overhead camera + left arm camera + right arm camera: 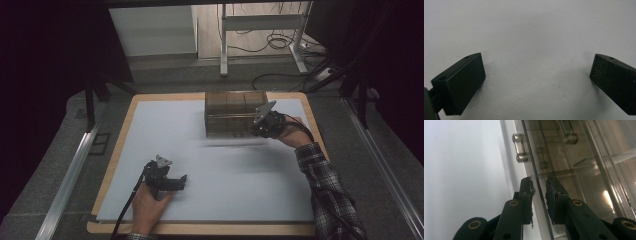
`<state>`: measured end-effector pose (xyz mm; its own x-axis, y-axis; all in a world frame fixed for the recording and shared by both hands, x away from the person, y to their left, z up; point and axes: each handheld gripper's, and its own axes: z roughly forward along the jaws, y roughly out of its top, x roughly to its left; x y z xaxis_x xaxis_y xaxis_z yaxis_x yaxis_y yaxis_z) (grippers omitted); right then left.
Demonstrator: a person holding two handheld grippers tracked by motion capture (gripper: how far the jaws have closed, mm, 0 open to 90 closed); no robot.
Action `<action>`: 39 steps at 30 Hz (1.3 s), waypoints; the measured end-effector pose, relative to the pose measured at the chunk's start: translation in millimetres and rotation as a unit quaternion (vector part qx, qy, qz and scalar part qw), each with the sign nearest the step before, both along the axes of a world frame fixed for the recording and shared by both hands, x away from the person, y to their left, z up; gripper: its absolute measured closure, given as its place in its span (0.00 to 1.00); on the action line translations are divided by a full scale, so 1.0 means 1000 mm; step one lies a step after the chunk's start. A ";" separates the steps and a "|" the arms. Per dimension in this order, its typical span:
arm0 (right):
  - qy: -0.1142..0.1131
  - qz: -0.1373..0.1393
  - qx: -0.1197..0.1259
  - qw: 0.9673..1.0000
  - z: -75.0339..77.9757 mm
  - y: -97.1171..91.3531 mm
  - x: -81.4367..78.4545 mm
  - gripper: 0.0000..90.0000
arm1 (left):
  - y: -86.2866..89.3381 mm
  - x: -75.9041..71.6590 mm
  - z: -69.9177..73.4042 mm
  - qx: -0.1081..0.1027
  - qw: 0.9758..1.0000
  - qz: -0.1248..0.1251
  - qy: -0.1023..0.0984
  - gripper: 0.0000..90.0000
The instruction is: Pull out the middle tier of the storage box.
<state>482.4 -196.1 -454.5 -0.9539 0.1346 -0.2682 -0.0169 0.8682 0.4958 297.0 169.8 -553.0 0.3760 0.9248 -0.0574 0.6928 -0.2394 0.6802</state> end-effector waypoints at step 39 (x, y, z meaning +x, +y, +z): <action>0.066 0.101 -0.021 0.992 -0.002 -0.003 0.001 0.96 | 0.000 0.000 0.000 0.000 1.000 0.000 0.000 0.00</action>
<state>483.1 -198.8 -456.1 -0.9875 -0.0715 -0.1402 -0.1297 0.8741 0.4681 296.9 169.8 -553.0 0.3763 0.9247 -0.0575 0.6930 -0.2397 0.6800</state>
